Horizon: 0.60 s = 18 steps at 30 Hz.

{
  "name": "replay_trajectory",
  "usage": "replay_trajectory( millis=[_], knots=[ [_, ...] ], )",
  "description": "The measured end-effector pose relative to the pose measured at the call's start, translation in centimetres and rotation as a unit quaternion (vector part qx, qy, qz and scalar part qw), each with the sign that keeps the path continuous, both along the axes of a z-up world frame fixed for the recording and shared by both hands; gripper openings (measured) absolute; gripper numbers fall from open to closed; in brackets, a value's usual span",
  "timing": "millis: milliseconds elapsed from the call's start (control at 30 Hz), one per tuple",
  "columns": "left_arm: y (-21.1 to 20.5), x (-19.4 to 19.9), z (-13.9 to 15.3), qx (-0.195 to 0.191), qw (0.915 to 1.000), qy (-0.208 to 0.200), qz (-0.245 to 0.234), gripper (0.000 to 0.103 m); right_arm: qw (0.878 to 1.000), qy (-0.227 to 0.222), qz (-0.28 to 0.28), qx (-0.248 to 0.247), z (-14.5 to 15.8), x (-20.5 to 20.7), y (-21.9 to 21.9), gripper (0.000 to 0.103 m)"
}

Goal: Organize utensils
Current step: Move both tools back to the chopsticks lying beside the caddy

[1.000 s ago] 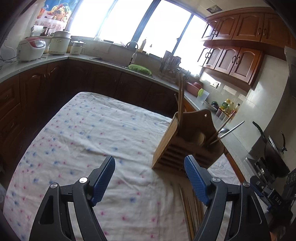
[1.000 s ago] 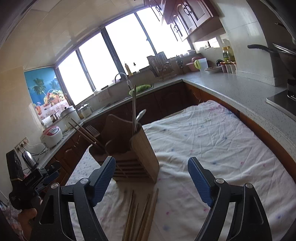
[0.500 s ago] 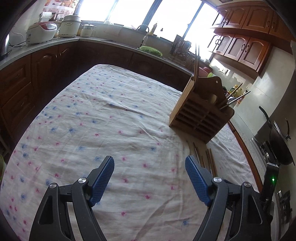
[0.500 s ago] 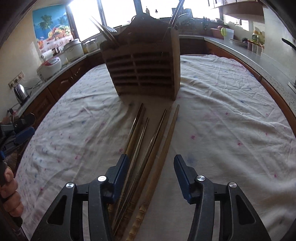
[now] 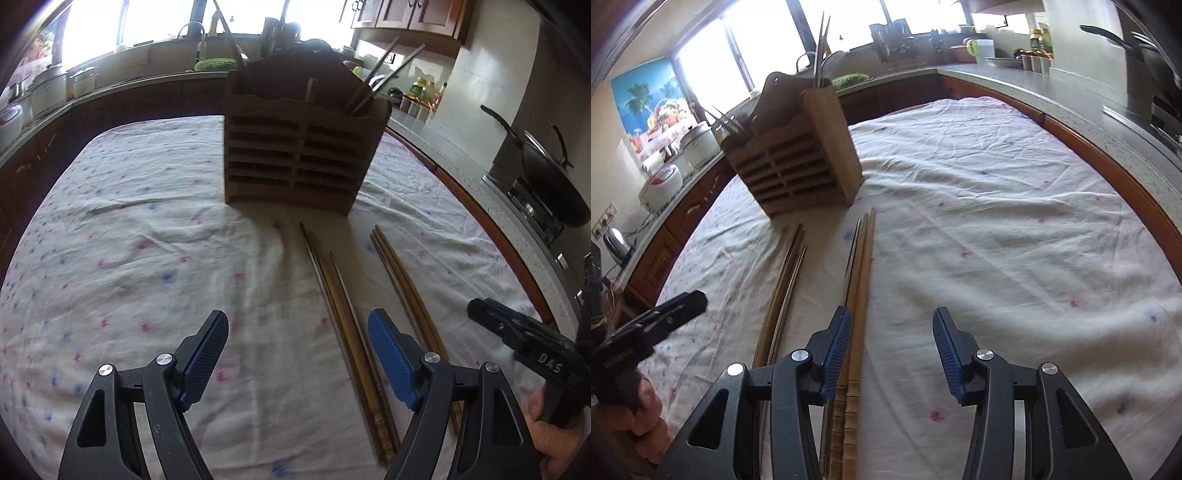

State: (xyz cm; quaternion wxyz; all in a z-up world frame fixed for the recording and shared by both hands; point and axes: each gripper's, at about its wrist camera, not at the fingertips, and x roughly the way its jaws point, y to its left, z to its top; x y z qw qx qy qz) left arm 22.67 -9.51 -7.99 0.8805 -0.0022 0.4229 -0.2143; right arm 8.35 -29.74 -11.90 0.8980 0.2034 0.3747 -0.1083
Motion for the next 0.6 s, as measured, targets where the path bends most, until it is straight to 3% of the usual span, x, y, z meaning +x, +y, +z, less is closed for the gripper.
replay_trajectory(
  millis=[133, 267, 367, 500, 600],
  knots=[
    [-3.1, 1.6, -2.0, 0.052, 0.9984, 0.018, -0.011, 0.055, 0.999, -0.027, -0.027, 0.017, 1.1, -1.4, -1.6, 0.051],
    [-4.1, 1.3, -2.3, 0.095, 0.9955, -0.006, -0.009, 0.054, 0.998, -0.038, -0.031, 0.028, 1.6, -2.0, -2.2, 0.051],
    [-3.5, 0.5, -2.7, 0.098, 0.9951, -0.007, -0.011, 0.052, 0.999, -0.039, -0.021, 0.029, 1.6, -1.5, -1.9, 0.051],
    [0.1, -2.1, -2.5, 0.090, 0.9960, -0.002, -0.005, 0.047, 0.999, -0.029, 0.003, 0.030, 1.0, -0.5, -0.9, 0.051],
    [3.1, -4.3, -1.7, 0.055, 0.9984, 0.011, -0.002, 0.043, 0.999, -0.026, 0.019, 0.024, 0.9, 0.1, -0.2, 0.050]
  ],
)
